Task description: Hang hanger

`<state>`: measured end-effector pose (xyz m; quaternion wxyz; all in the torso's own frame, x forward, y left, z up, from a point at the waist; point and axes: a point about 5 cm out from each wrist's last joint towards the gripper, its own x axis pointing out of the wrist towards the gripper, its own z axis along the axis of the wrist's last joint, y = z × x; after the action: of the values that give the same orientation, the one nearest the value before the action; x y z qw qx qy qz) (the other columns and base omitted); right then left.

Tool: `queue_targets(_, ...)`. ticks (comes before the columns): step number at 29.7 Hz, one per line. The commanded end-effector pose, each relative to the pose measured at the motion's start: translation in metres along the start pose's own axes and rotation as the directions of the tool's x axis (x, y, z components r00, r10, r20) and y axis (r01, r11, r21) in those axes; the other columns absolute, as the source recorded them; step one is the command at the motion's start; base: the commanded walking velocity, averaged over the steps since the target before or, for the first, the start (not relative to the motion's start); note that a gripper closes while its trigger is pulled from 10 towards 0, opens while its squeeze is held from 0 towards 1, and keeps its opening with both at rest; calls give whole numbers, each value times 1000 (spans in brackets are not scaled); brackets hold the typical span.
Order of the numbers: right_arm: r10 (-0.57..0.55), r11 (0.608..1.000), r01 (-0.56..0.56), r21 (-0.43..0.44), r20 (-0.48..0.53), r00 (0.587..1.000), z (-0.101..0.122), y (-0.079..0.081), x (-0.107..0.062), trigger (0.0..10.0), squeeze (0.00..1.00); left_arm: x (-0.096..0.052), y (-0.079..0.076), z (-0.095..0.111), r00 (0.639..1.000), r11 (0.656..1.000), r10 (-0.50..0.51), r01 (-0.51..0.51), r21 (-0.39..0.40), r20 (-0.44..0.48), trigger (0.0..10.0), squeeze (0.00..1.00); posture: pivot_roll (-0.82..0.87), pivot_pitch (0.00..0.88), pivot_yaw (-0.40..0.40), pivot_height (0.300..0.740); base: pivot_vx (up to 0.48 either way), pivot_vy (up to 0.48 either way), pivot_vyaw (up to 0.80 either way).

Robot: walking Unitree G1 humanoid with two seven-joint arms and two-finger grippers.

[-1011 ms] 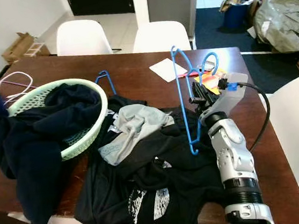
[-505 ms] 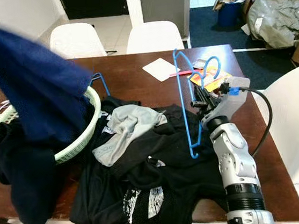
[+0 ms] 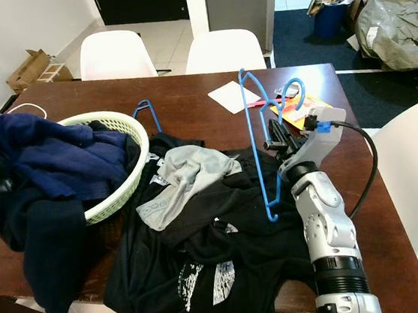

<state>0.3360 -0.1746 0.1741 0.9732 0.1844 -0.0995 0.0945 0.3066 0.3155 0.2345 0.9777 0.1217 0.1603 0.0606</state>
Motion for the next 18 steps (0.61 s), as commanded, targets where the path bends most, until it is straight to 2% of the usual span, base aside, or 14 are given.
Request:
queue_targets(1,8,1000,-8,3,-4,1000,-1,3,-1,10000,0,-9,-5,14,996,983,-85,79,164,31,10000,1000,45,120,52,740,0,0,0)
queue_targets(2,8,1000,-8,3,-4,1000,-1,3,-1,10000,0,-9,-5,14,996,983,-85,79,164,31,10000,1000,45,120,52,740,0,0,0)
queue_targets(4,3,1000,-3,1,-3,1000,0,0,-2,10000,0,-28,-23,45,957,937,-272,239,254,101,10000,1000,46,119,50,740,0,0,0)
queue_targets(5,3,1000,-3,1,-3,1000,0,0,-2,10000,0,-28,-23,45,957,937,-272,239,254,101,10000,1000,46,119,50,740,0,0,0)
queue_targets(7,0,1000,0,-1,-2,1000,0,-1,-3,10000,0,-46,-34,67,905,890,-399,344,301,146,10000,1000,46,119,50,740,0,0,0)
queue_targets(8,0,1000,0,-1,-2,1000,0,-1,-3,10000,0,-46,-34,67,905,890,-399,344,301,146,10000,1000,46,119,50,740,0,0,0)
queue_targets(9,-1,1000,1,-1,-1,1000,0,0,-2,10000,0,-77,-41,98,806,806,-550,442,395,220,10000,1000,50,116,51,740,0,0,0)
queue_targets(10,-1,1000,1,-1,-1,1000,0,0,-2,10000,0,-77,-41,98,806,806,-550,442,395,220,10000,1000,50,116,51,740,0,0,0)
queue_targets(11,0,1000,0,0,0,1000,0,0,-1,10000,0,-98,-42,113,743,752,-620,474,458,251,10000,1000,53,116,50,740,0,0,0)
queue_targets(13,0,1000,0,1,0,1000,0,0,-1,10000,0,-101,-41,115,736,746,-627,472,470,256,10000,1000,54,115,50,740,0,0,0)
queue_targets(15,1,1000,-1,3,-1,1000,-2,1,-1,10000,0,-109,-40,119,700,714,-665,495,496,259,10000,1000,57,113,49,740,0,0,0)
queue_targets(18,1,1000,-1,3,-1,1000,-2,1,0,10000,0,-111,-40,120,691,705,-675,502,501,258,10000,1000,57,113,49,740,0,0,0)
